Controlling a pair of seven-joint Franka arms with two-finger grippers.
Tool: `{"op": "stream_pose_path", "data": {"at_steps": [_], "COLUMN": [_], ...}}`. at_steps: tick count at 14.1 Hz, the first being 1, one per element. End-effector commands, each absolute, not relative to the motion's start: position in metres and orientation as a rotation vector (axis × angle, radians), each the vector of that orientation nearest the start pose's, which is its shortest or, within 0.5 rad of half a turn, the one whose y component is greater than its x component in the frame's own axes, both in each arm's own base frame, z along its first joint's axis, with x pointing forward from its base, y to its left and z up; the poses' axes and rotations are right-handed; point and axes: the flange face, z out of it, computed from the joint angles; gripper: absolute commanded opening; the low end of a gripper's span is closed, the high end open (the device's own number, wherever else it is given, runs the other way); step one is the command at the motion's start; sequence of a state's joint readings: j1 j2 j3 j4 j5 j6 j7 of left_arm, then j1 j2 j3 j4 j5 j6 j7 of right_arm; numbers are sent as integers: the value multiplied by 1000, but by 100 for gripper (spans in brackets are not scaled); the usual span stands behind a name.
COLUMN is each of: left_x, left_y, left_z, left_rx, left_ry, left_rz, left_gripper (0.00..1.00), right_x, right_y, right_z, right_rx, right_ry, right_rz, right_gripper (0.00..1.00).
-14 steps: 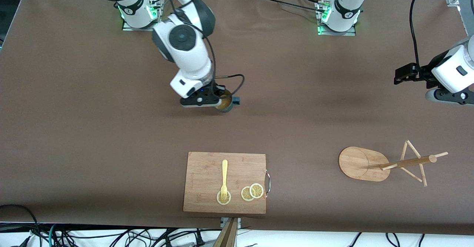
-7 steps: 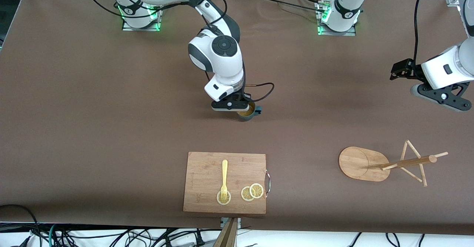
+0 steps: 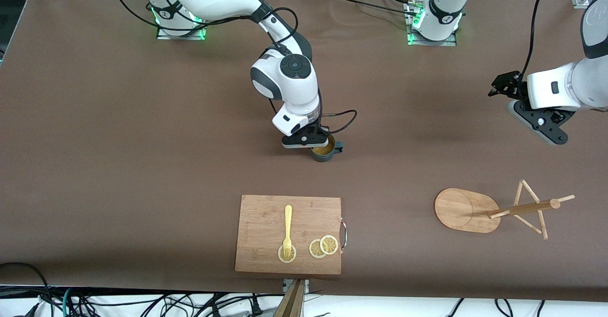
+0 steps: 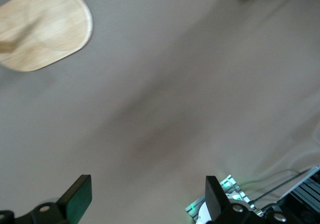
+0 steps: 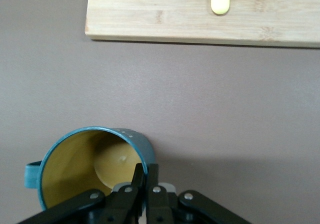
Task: Pass cup and hang on rack
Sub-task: 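Carry the mug to mid-table with the right gripper while the left gripper approaches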
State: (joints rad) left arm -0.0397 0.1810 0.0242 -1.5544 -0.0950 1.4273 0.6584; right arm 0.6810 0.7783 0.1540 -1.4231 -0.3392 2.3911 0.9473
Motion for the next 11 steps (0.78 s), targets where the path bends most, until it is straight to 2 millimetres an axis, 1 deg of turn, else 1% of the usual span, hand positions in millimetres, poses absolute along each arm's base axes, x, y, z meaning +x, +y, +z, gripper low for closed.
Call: {"op": "stream_pose_path", "data": {"at_steps": [1, 2, 3, 4, 5, 6, 7, 9, 10, 11], "left_x": [573, 572, 571, 571, 569, 569, 569, 565, 563, 562], "left_y": [-35, -45, -50, -54, -59, -63, -66, -77, -83, -96], "left_z": [508, 506, 499, 493, 487, 480, 473, 452, 440, 433], "left_rx": [-3107, -3085, -3075, -3084, -3094, -3093, -3078, -3102, -3076, -3033], "left_ry": [1247, 1318, 1371, 1413, 1476, 1538, 1602, 1720, 1783, 1862], "left_rz": [444, 445, 445, 430, 421, 403, 376, 319, 282, 241], "left_gripper": [100, 100, 100, 100, 100, 100, 100, 100, 100, 100], "right_x": [521, 521, 522, 524, 525, 524, 523, 529, 531, 536], "right_y": [544, 544, 544, 543, 536, 531, 525, 503, 491, 474], "right_z": [252, 248, 258, 277, 292, 301, 321, 356, 375, 395], "right_rx": [-3062, -3065, -3060, -3047, -3077, -3127, -3151, -3205, -3221, -3239], "right_ry": [-131, -132, -133, -112, -95, -76, -63, 4, 45, 82], "right_rz": [-443, -443, -446, -454, -435, -398, -385, -345, -314, -273], "right_gripper": [27, 96, 100, 100, 100, 100, 100, 100, 100, 100]}}
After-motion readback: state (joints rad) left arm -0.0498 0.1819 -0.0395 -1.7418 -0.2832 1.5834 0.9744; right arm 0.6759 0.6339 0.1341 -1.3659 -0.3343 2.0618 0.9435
